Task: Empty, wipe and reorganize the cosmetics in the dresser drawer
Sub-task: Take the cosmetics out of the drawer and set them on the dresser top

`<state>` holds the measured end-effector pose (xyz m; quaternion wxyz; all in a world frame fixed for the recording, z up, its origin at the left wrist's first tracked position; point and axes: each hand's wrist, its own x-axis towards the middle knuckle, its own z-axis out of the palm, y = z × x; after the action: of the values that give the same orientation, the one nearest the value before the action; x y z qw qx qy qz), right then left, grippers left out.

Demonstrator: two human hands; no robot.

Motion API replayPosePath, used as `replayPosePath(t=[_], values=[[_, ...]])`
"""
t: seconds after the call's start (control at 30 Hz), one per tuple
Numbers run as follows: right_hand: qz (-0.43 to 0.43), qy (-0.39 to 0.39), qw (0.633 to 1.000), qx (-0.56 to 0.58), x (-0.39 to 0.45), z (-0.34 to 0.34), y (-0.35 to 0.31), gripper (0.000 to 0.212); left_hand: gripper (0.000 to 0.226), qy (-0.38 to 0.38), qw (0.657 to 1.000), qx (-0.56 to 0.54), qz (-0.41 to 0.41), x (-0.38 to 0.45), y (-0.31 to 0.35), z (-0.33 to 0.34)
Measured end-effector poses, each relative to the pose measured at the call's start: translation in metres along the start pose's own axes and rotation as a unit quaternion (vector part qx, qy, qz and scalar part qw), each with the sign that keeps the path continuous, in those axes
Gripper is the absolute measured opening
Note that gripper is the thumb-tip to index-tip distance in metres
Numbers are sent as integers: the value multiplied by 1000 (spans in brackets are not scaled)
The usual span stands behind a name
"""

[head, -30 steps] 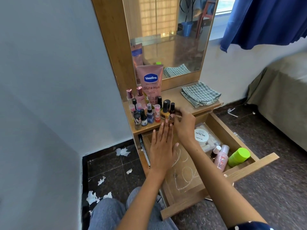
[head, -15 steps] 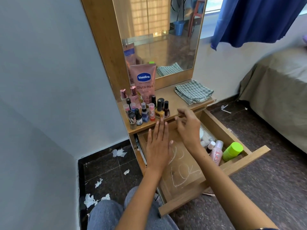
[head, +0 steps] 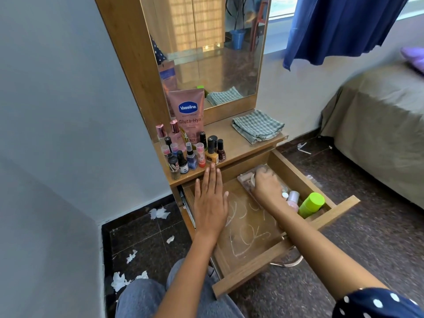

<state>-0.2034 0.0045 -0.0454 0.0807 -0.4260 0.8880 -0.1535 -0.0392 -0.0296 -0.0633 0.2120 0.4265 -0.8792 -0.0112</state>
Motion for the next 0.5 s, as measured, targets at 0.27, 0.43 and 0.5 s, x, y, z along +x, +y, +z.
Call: replayPosePath(t=[0.27, 0.43, 0.5], values=[[-72, -28, 997, -7, -22, -1, -18, 48, 61, 5, 1000, 6, -2, 1, -1, 1], [-165, -73, 982, -45, -45, 10, -37, 49, 61, 10, 1000, 16, -5, 1, 0, 1], [-182, -111, 974, -77, -46, 11, -38, 59, 60, 7, 1000, 9, -6, 1, 0, 1]])
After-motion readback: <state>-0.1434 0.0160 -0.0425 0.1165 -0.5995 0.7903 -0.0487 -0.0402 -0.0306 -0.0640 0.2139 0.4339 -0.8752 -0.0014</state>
